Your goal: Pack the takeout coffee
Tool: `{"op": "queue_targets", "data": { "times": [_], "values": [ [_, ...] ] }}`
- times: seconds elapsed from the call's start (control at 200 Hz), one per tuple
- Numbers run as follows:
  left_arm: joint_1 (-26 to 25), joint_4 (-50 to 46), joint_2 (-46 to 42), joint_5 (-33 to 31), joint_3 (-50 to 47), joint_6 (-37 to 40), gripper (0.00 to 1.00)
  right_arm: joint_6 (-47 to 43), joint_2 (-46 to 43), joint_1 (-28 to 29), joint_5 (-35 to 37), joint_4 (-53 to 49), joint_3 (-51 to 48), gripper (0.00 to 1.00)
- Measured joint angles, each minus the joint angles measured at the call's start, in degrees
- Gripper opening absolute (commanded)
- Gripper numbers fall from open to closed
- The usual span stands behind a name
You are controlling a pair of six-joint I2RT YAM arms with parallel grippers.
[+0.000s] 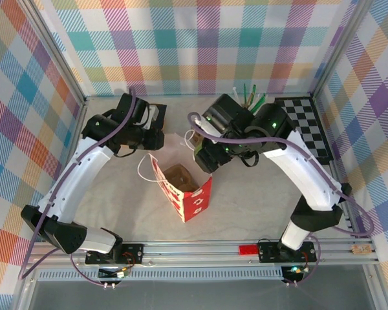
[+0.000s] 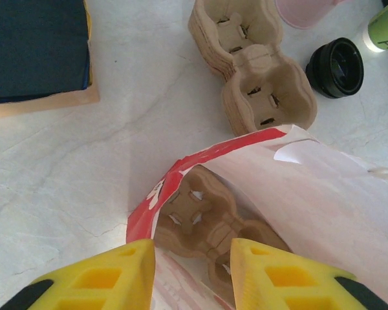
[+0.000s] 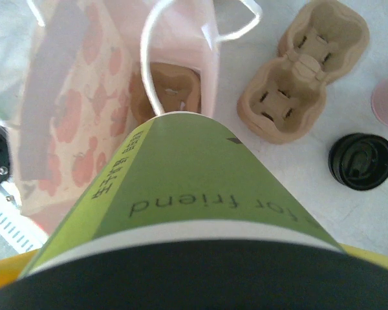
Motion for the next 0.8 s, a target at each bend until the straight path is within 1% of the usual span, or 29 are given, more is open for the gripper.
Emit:
{"op": "queue_targets", "data": {
  "times": [0.325, 0.635, 0.8],
  "values": [
    [1.11, 0.96, -1.4, -0.2, -2.6, 0.07, 0.4, 1.66, 4.85, 5.6, 1.44, -0.02, 9.92, 0.59],
    [1.46, 2.36, -2.16, 0.02, -4.72, 0.07, 0.4, 2.56, 6.34, 8.33, 1.64, -0.02, 11.56, 0.58],
    [1.51, 2.38, -2.27, 0.17, -4.72, 0.07, 0.36, 3.04, 7.15, 9.51, 1.95, -0.02, 11.85, 0.57]
  ]
}}
